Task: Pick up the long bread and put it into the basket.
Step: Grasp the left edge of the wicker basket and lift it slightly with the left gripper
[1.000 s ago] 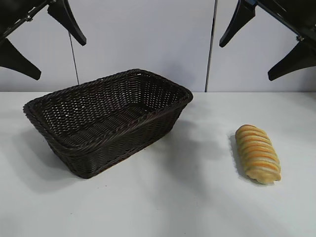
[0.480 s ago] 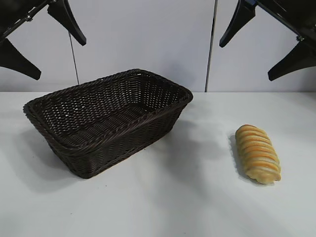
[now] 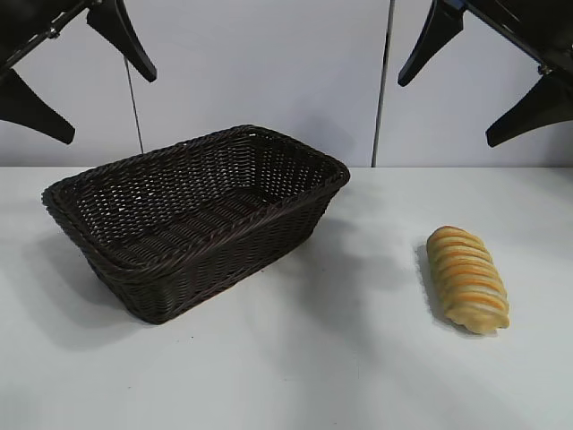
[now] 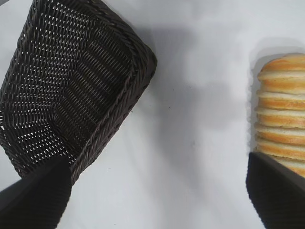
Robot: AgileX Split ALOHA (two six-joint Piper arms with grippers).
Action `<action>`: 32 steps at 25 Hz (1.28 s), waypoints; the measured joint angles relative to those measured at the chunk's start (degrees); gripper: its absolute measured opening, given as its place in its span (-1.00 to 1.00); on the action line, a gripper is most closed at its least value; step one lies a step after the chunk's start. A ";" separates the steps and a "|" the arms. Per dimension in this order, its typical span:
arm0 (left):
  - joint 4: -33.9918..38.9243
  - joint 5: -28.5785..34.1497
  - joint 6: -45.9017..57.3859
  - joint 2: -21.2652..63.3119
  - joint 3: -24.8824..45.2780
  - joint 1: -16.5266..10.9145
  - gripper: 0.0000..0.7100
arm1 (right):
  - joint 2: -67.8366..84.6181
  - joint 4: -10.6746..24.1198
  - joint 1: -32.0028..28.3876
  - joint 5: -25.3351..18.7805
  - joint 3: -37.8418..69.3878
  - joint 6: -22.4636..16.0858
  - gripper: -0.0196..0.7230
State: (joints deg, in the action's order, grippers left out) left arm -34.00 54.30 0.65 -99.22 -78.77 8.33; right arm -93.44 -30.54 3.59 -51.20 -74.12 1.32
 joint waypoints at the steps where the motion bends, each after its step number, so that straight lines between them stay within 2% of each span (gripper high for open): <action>1: 2.14 0.86 1.88 0.00 0.00 0.23 0.96 | 0.00 0.00 0.00 0.00 0.00 0.00 0.92; 5: 14.89 2.45 11.91 0.00 0.00 3.16 0.96 | 0.00 0.07 0.00 -0.02 0.00 0.00 0.92; 9: 21.66 -0.08 19.84 0.00 0.60 6.63 0.96 | 0.00 0.07 0.00 -0.14 0.00 0.00 0.92; 18: 22.34 -12.22 23.81 -0.42 14.71 6.85 0.96 | 0.00 0.07 0.00 -0.25 0.00 0.06 0.92; 21: 21.10 -15.20 22.91 -2.65 15.27 6.85 0.96 | 0.00 0.07 0.00 -0.25 0.00 0.06 0.92; 27: 12.30 -19.30 17.38 -8.74 15.27 6.85 0.95 | 0.00 0.07 0.00 -0.32 0.00 0.06 0.92; 28: 11.78 -19.77 17.13 -9.33 15.27 6.85 0.91 | 0.00 0.07 0.00 -0.32 0.00 0.06 0.92; 30: 11.28 -20.41 17.13 -10.04 15.27 6.79 0.71 | 0.00 0.12 0.00 -0.32 0.00 0.06 0.92; 31: 11.04 -20.73 17.13 -10.12 15.27 6.64 0.54 | 0.00 0.24 0.00 -0.32 0.00 0.06 0.92; 32: 10.87 -20.99 17.13 -10.12 15.27 6.31 0.24 | 0.00 0.29 0.00 -0.32 0.00 0.06 0.92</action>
State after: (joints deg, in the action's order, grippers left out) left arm -23.13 33.31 17.77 -109.34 -63.50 14.64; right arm -93.44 -30.25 3.59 -51.51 -74.12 1.38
